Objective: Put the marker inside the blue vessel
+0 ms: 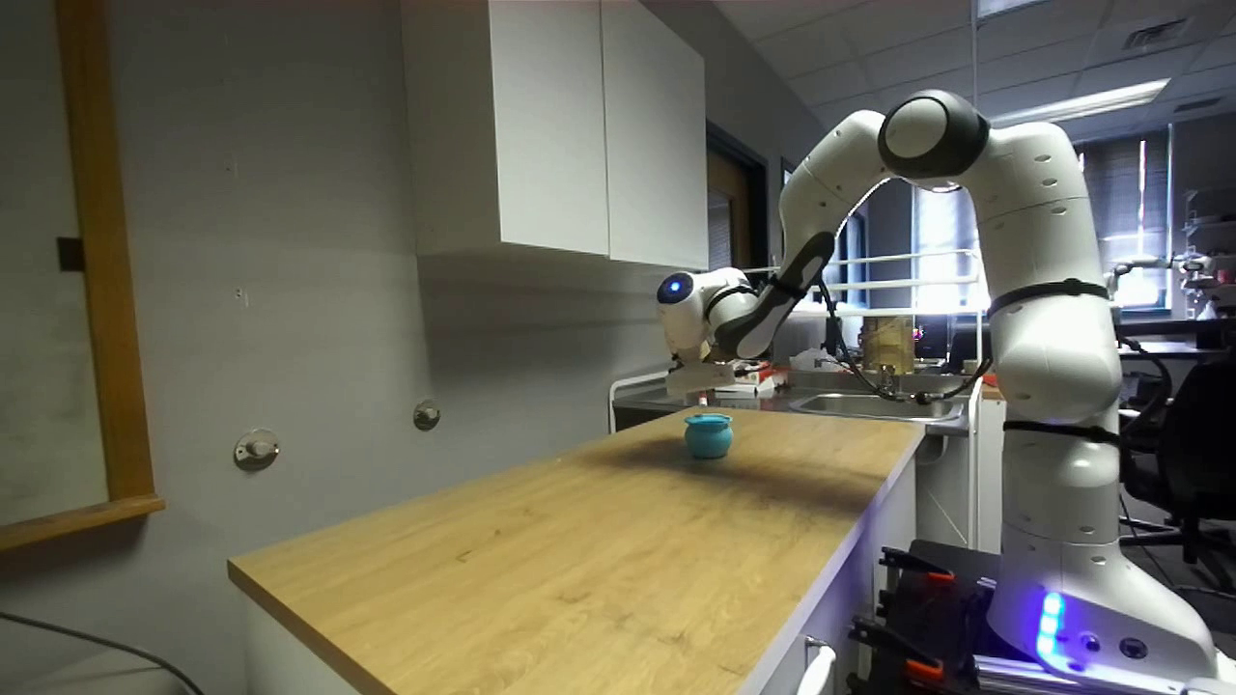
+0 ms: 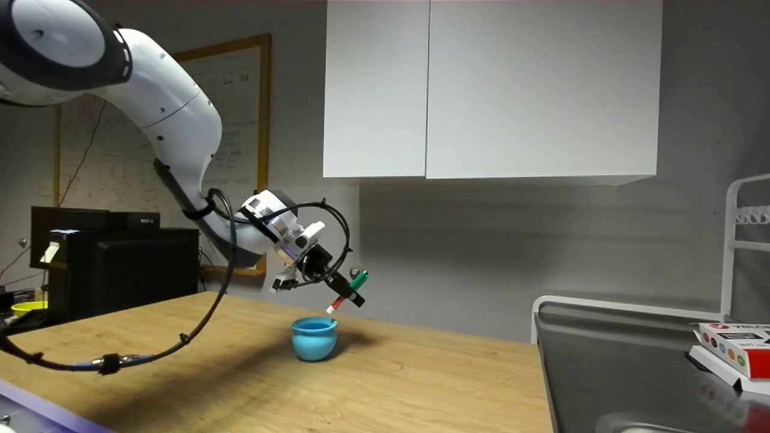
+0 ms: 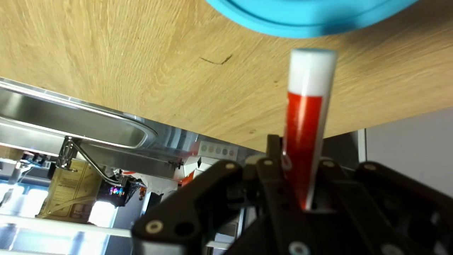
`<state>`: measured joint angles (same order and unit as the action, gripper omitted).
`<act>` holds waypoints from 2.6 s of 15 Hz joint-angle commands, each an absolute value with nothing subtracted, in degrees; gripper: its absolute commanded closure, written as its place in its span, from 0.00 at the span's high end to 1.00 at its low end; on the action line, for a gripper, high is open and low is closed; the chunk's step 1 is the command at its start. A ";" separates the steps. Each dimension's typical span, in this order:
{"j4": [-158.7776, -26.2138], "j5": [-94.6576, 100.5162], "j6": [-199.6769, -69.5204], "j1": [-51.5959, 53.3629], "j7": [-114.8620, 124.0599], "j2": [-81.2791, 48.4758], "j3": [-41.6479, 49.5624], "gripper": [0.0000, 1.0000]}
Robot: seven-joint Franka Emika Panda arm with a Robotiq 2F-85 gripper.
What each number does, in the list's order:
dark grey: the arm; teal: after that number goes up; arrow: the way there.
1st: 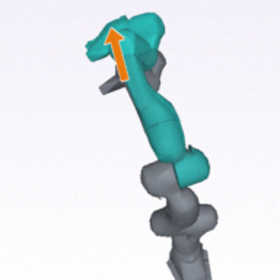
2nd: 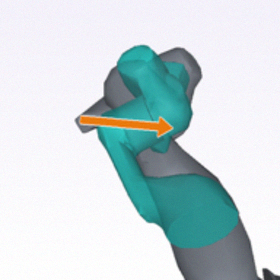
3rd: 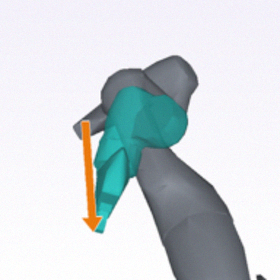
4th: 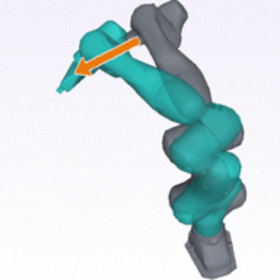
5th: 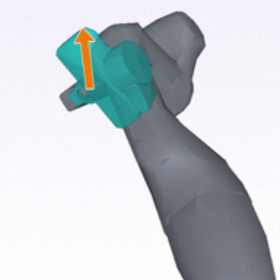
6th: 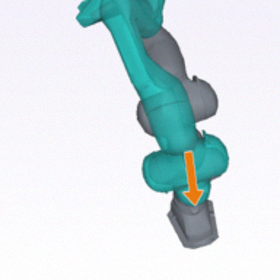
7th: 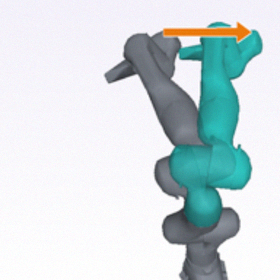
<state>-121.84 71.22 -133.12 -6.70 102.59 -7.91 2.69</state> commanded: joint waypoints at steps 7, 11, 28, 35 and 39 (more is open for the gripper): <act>-121.10 74.27 -129.72 -4.29 107.63 -11.08 3.45 0.02; -124.00 74.16 -129.92 -4.32 109.64 -9.19 3.42 0.02; -132.98 77.96 -123.57 -2.29 117.74 -2.26 2.04 0.02; -130.88 77.54 -118.61 -0.01 116.86 -2.51 0.45 0.02; -128.57 77.30 -117.69 0.75 116.32 -3.44 -0.25 0.02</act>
